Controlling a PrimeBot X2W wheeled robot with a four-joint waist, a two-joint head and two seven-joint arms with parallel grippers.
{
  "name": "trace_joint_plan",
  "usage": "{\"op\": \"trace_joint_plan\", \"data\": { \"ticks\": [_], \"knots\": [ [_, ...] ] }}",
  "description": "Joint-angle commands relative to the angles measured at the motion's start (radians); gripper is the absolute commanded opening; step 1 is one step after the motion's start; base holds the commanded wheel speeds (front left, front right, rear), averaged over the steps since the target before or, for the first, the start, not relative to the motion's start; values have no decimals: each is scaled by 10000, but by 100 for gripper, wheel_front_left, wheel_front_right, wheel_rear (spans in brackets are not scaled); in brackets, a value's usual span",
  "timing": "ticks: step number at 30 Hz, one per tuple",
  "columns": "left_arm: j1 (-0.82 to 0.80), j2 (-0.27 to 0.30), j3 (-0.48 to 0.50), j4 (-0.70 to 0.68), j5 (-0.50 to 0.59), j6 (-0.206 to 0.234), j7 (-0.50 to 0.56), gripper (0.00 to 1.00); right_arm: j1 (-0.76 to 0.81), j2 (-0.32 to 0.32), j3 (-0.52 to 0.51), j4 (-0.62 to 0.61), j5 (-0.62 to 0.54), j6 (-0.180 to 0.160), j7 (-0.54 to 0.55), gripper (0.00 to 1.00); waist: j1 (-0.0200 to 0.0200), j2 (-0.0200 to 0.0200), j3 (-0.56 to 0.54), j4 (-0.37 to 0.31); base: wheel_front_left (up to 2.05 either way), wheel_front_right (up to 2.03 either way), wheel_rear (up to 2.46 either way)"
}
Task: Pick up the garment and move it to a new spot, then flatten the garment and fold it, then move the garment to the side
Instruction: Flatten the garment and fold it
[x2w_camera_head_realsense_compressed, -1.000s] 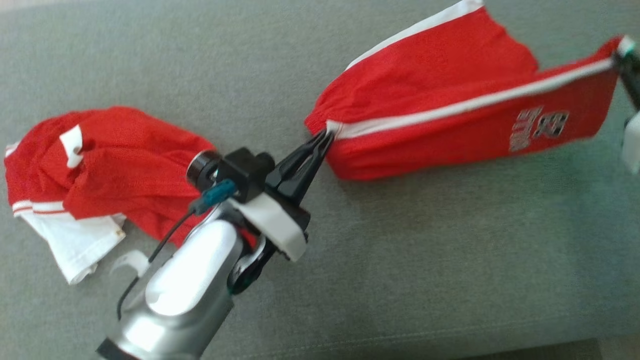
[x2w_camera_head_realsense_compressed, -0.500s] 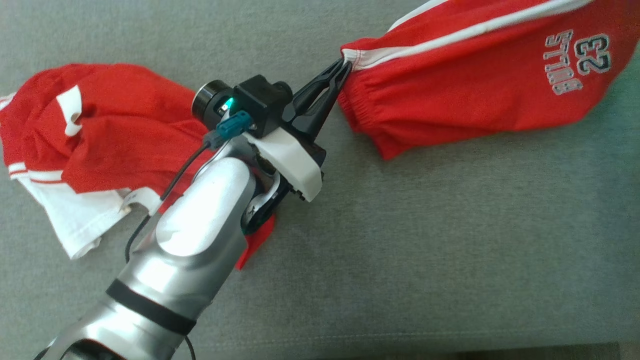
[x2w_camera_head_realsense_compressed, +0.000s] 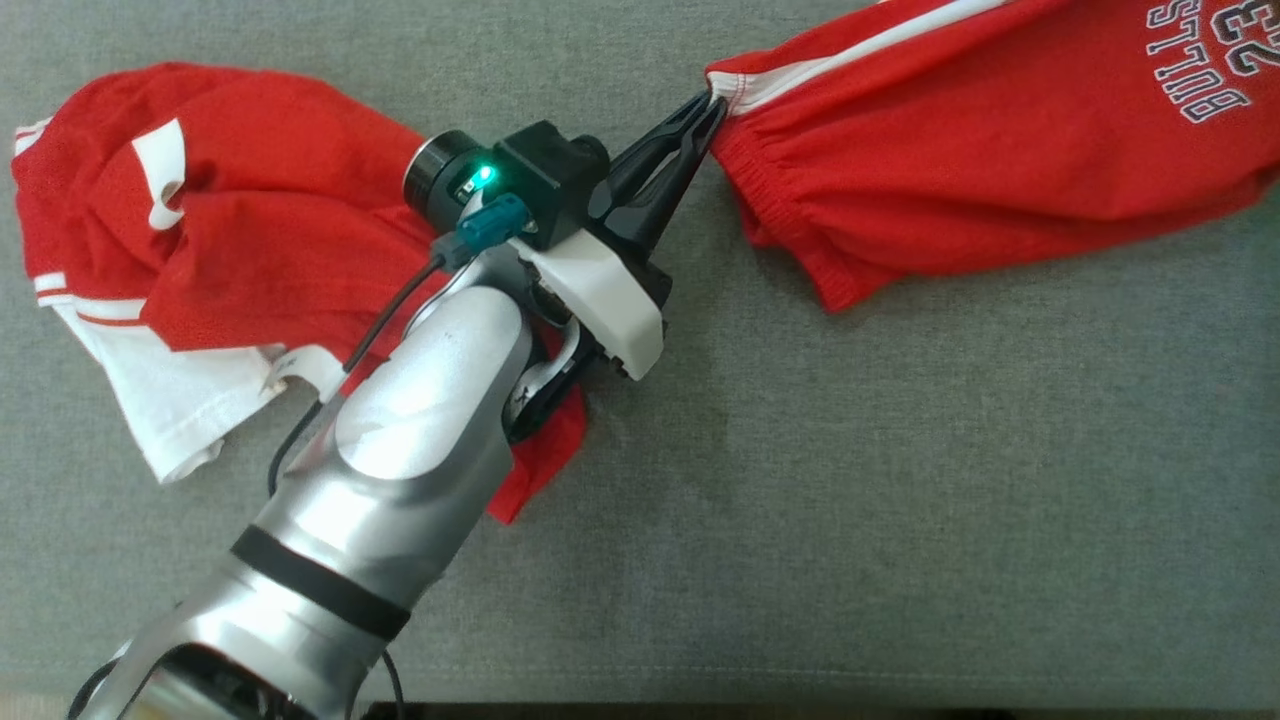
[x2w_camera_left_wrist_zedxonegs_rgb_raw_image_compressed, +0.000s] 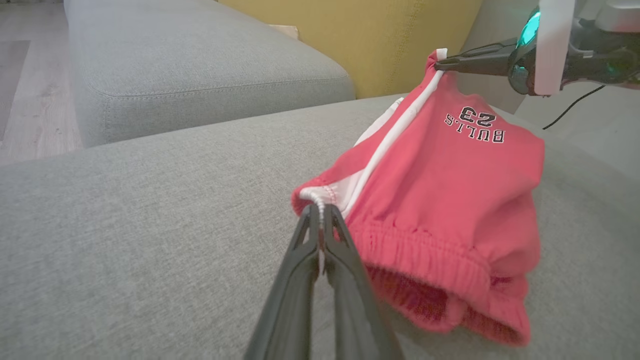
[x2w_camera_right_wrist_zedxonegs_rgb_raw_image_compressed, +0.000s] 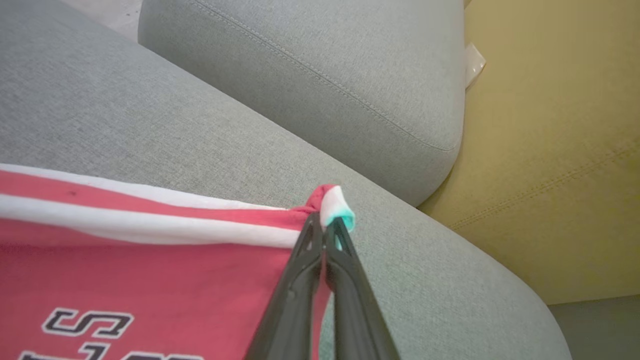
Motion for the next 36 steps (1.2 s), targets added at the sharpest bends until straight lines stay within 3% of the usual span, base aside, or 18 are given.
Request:
{"op": "trace_joint_plan", "data": {
  "ticks": [1,2,13,18,24,30,36],
  "knots": [
    [-317,109,247,-187,0,-4,-107,49,-100,-98,55,1,46,-9,-170,51,-1,0,32,20,0,0,0],
    [-335,93,248,-152,4,23,-124,100,-137,-60,73,211,37,-9,-185,100,-1,0,31,16,0,0,0],
    [-58,162,521,177,-19,142,-203,100,-123,697,-72,1864,178,-9,-1413,100,-1,0,-770,-343,0,0,0],
    [571,355,1142,-195,-129,356,-207,100,63,1232,-552,2161,602,-9,-2442,100,-1,0,-1662,-635,0,0,0],
    [1592,521,2230,-1075,-169,777,-209,100,509,1816,-1548,2577,326,-9,-3791,100,-1,0,-2718,-942,0,0,0],
    [2587,675,3034,-1717,81,1138,-209,100,1460,2434,-2371,2139,-70,-9,-4065,100,-1,0,-3422,-1178,0,0,0],
    [3815,647,4001,-2477,381,1414,-209,100,3548,3467,-3893,334,-179,-9,-4089,100,-1,0,-4048,-1520,0,0,0]
  ]
}}
